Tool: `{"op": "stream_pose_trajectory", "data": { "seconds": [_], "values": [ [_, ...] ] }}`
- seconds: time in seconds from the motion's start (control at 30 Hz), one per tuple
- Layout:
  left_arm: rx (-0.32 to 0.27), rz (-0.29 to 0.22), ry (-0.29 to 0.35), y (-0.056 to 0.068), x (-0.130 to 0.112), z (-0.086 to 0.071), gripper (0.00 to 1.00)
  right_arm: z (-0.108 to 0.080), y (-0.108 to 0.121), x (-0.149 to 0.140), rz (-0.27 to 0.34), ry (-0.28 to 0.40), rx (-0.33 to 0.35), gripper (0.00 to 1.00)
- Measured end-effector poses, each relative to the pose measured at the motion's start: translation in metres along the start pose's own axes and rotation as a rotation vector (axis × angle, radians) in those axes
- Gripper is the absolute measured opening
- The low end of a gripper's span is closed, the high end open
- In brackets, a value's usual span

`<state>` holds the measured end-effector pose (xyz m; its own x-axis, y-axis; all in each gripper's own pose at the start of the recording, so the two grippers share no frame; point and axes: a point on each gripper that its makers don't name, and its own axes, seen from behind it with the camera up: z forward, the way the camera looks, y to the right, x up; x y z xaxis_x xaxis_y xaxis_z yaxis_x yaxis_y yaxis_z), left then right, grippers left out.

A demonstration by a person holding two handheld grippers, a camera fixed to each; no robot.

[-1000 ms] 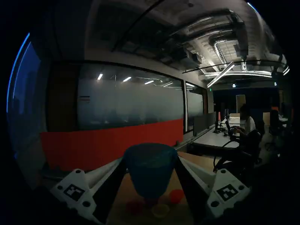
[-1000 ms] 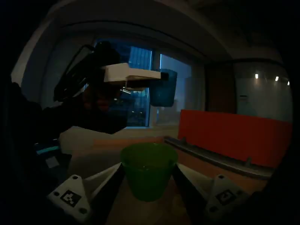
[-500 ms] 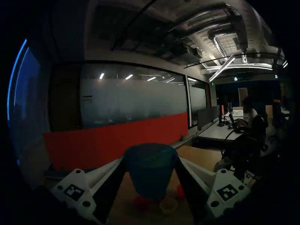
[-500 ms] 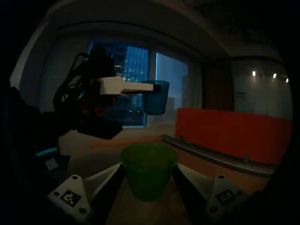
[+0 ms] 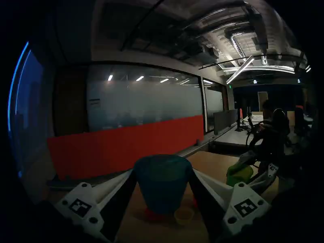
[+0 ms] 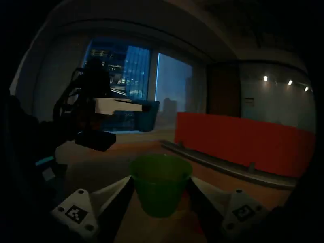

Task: Pour water

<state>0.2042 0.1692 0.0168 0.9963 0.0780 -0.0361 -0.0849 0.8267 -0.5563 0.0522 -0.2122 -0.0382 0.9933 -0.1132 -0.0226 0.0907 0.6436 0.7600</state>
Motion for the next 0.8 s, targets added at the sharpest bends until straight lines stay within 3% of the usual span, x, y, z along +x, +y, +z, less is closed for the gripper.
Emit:
{"op": "stream_pose_trajectory", "data": {
  "seconds": [0.8],
  "values": [
    [-0.003,0.002,-0.025,0.005,-0.027,-0.007,0.86,-0.047,0.046,0.0,0.024,-0.02,-0.116,1.0]
  ]
}}
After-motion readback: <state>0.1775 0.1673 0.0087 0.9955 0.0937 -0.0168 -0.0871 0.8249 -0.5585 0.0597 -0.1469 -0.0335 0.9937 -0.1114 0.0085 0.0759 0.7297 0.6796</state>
